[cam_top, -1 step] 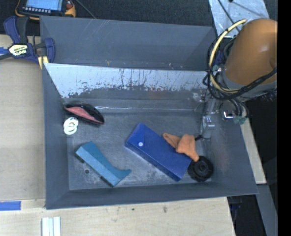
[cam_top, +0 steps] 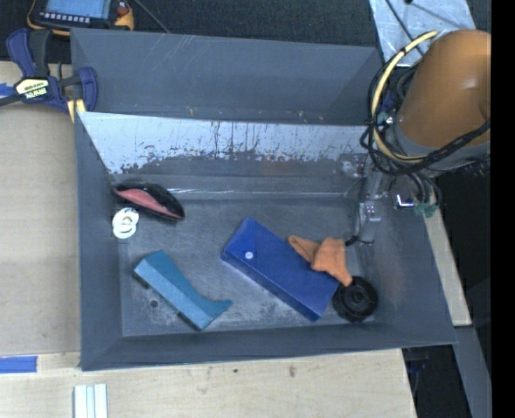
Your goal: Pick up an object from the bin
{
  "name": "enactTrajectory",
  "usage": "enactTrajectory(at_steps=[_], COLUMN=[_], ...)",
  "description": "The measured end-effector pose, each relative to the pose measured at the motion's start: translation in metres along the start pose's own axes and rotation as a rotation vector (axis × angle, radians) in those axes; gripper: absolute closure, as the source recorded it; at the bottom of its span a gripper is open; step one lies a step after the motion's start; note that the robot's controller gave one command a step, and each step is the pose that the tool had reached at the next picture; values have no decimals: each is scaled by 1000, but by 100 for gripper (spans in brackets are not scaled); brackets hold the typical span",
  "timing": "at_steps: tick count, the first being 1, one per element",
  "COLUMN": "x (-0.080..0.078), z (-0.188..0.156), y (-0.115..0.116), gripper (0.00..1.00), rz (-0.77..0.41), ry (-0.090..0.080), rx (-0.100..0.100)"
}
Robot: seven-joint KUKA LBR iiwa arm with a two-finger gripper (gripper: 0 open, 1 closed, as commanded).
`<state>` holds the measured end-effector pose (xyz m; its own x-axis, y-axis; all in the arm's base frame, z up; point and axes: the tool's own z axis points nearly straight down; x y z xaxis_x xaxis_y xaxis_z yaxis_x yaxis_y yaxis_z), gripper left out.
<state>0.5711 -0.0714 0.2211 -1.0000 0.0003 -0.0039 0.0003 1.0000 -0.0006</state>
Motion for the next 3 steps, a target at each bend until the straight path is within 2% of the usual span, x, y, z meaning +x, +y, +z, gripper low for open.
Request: enactTrajectory(at_steps=[1, 2, 3], x=[-11, -12, 2], z=[72, 102, 106], y=[-10, -17, -20], gripper=[0, 0, 0], rz=[75, 50, 184], ry=[-4, 6, 0], rx=[0, -1, 0])
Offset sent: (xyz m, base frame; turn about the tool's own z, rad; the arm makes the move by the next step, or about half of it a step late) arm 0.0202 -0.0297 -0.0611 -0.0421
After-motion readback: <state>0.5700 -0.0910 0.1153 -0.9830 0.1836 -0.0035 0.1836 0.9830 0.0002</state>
